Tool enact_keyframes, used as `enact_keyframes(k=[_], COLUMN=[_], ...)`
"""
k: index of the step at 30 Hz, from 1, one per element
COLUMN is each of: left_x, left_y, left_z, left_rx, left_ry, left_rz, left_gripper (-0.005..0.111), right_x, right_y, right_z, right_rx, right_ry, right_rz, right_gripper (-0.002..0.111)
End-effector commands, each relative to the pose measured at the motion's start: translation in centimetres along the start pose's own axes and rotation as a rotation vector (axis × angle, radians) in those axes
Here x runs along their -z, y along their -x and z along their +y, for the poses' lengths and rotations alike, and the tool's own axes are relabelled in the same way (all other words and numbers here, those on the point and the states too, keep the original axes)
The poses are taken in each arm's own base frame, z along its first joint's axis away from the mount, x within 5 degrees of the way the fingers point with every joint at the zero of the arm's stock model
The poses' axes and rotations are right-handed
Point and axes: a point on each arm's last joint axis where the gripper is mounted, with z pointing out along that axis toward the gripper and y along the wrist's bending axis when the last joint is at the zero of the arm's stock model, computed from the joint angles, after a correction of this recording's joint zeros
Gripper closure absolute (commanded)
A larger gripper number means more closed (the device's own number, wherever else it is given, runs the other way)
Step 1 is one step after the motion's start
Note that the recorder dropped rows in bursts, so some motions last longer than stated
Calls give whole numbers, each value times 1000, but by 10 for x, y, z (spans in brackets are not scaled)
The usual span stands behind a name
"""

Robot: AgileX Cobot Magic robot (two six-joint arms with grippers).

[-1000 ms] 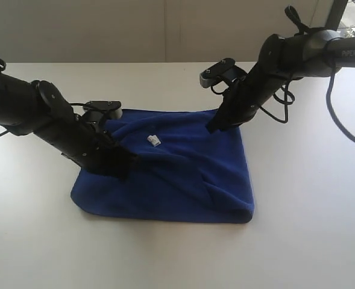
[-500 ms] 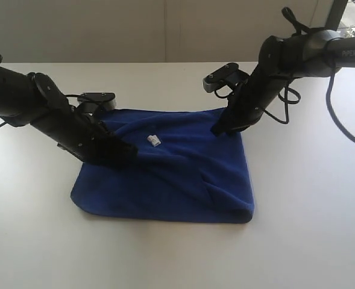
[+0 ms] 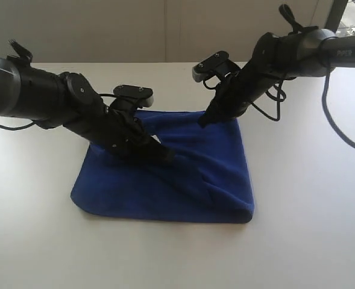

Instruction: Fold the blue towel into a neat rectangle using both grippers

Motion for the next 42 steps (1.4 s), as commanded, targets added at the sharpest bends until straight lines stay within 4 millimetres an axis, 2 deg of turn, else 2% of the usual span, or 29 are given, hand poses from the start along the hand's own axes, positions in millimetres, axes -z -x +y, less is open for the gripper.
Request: enact_keyframes(k=[1,3,6,9,13,17,20,25,28,30,32,34,37,42], left_x=[-6,-13,-36,-41,-26,-17,-9,21,48,64,78,83,74,34], left_y=[21,28,18,8,1,-19,-27,-32,-31,-25,-12,1,11,6], left_z=[-2,0,6,4,-3,2,1,-6,-11,-15,-16,-13,-6,12], left_rx=[20,19,32,34,-68,-59,-87,-139,-175,-203,-239,-235,-179,-81], left_ry=[10,14,15,-28,-63,-2,-14,-25,-18,1,48,121,167,178], left_rz=[-86,-101,-38,47,148,313,392,456,452,386,252,106,5,82], left_gripper=[107,107,107,107,107,107,107,107,107,107,107,107,107,107], right_x=[-14,-22,-29,-29,-29,-29,-29,-29,-29,-29,-29,-29,-29,-24], right_y=[-7,-12,-16,-16,-17,-16,-16,-16,-16,-15,-15,-15,-16,-11], right_z=[-1,-1,0,0,0,0,0,0,-1,-1,-1,0,0,0], right_rx=[7,3,-3,-7,-34,-42,-44,-50,-50,-50,-50,-58,-80,-116], right_ry=[0,8,22,22,24,15,15,15,12,10,10,15,21,21], right_rz=[13,31,53,53,57,48,48,48,44,42,42,43,46,20], right_gripper=[108,108,108,108,108,108,108,108,108,108,108,108,108,108])
